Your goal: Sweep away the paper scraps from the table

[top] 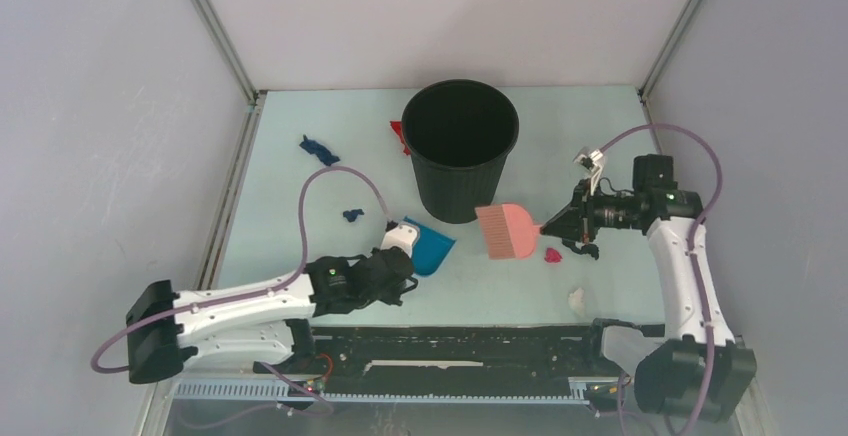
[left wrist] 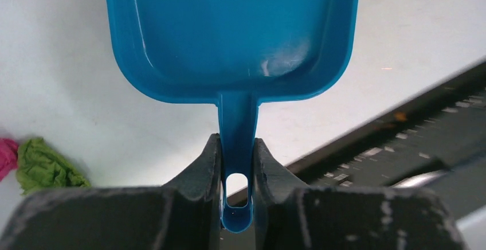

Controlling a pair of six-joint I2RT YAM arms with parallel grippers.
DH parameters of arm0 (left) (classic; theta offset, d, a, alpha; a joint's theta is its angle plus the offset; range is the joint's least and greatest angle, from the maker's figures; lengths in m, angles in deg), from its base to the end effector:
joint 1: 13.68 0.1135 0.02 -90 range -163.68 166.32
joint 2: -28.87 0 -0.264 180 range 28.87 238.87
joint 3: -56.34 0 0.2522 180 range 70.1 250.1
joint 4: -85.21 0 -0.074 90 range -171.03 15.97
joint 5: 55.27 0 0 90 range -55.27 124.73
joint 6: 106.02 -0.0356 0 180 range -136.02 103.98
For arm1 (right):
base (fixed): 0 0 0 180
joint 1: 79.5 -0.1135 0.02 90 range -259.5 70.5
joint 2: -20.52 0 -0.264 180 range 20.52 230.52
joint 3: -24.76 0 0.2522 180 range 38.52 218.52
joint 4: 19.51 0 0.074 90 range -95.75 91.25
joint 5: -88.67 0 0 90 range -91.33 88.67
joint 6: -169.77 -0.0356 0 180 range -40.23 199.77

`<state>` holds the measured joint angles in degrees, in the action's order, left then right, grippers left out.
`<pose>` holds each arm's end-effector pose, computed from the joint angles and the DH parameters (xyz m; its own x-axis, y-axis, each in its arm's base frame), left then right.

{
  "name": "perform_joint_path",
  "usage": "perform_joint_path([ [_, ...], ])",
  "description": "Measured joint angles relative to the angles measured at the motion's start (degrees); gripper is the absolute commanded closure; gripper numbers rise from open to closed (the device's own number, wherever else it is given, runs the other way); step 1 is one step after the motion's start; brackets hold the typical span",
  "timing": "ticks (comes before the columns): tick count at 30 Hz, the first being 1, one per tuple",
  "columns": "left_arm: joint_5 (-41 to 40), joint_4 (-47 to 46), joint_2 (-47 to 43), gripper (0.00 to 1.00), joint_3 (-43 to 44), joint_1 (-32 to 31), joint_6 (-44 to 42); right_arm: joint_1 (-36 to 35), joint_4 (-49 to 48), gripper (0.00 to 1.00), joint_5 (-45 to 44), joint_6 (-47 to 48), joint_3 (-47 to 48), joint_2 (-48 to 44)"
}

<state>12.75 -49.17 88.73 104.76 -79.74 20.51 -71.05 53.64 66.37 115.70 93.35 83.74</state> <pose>0.0904 -0.1708 0.2020 -0.7290 0.2816 -0.6239 0.4120 0.9084 -0.0713 0.1881 0.0054 0.2918 -0.5711 -0.1403 -0.8088 -0.7724 0.4254 0.4716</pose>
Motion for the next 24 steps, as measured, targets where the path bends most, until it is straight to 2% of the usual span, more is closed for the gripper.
perform_joint_path([
  [5,3.4,3.0,-3.5,1.0,7.2,-3.6,-5.2,3.2,4.5,1.0,-14.3,0.2,10.3,-4.9],
  [9,6.0,4.3,-1.0,1.0,11.1,-6.7,-11.4,5.5,5.3,1.0,-29.0,3.1,17.4,-4.4],
  [16,9.3,3.6,15.9,1.0,18.0,-11.6,-24.5,6.0,-0.3,1.0,-52.6,6.1,24.4,8.9],
  [20,11.6,1.5,25.5,1.0,22.9,-11.7,-30.2,5.4,-4.5,1.0,-63.2,6.2,29.3,18.8],
  [24,16.8,-0.4,31.2,1.0,27.6,-10.0,-31.8,3.3,-9.3,1.0,-71.8,6.3,33.9,25.1],
])
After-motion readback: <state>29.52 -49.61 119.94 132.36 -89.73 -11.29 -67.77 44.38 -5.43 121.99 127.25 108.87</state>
